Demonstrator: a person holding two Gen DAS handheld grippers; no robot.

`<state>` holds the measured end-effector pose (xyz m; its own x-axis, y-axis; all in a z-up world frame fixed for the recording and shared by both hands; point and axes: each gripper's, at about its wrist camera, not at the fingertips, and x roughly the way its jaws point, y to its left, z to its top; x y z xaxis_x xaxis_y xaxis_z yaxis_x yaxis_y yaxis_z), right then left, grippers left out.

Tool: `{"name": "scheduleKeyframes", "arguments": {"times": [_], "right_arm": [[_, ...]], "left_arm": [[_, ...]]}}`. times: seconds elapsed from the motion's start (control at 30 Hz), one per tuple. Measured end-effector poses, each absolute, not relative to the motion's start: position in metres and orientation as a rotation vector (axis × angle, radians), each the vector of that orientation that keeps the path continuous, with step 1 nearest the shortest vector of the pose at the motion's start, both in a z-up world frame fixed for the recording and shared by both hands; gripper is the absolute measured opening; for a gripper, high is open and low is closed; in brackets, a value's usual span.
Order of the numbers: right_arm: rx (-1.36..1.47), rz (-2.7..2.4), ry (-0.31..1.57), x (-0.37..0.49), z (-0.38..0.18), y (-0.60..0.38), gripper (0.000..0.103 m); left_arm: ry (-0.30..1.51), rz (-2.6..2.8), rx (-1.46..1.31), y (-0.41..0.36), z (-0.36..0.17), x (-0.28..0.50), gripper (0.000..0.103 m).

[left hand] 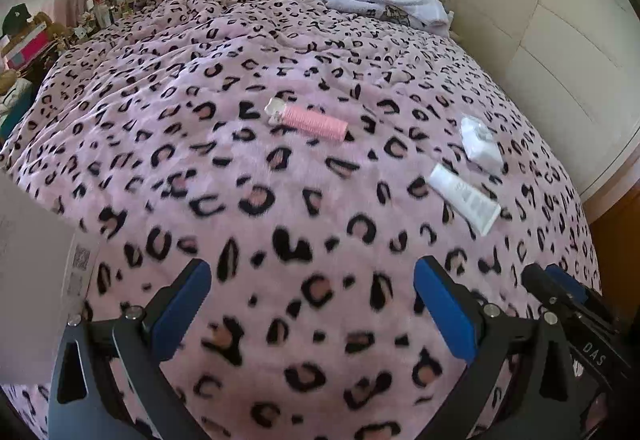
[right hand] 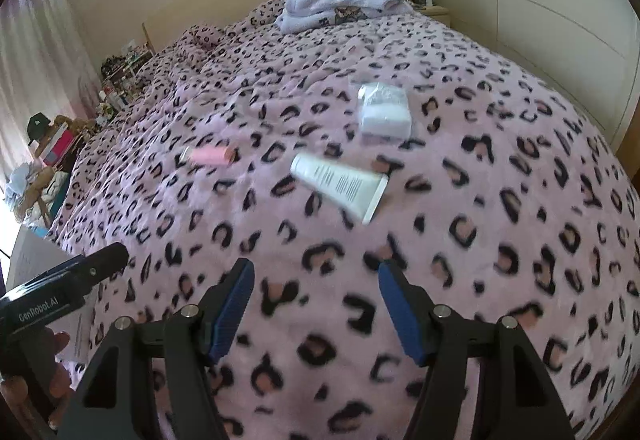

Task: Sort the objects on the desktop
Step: 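Move both tools back toward the pink roller and white lotion tube, then grasp pink hair roller with left tool while right tool grasps white lotion tube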

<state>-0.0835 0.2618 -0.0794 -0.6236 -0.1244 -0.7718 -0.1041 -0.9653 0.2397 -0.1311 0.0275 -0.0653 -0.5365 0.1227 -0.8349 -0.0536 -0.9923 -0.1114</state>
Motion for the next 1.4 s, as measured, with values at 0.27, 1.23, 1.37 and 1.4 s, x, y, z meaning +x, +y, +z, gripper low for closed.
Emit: {"name": "scheduleKeyframes", "arguments": {"times": [0.27, 1.23, 1.37, 1.4], "right_arm": [[1.312, -2.809, -0.374, -0.122, -0.07, 0.281, 0.066], [1.306, -2.724, -0.28, -0.163, -0.096, 0.279, 0.067], [1.326, -2.676, -0.195, -0.19, -0.107, 0.267, 0.067], [1.332, -2.663, -0.172, -0.197, -0.11, 0.264, 0.066]], "left_arm": [[-0.113, 2.74, -1.423, 0.006, -0.057, -0.157, 0.103], [-0.136, 2.702, -1.488, -0.006, -0.078, -0.172, 0.103], [-0.159, 2.67, -1.519, 0.008, -0.086, -0.202, 0.103], [-0.174, 2.653, -1.535, 0.013, -0.09, -0.216, 0.103]]}}
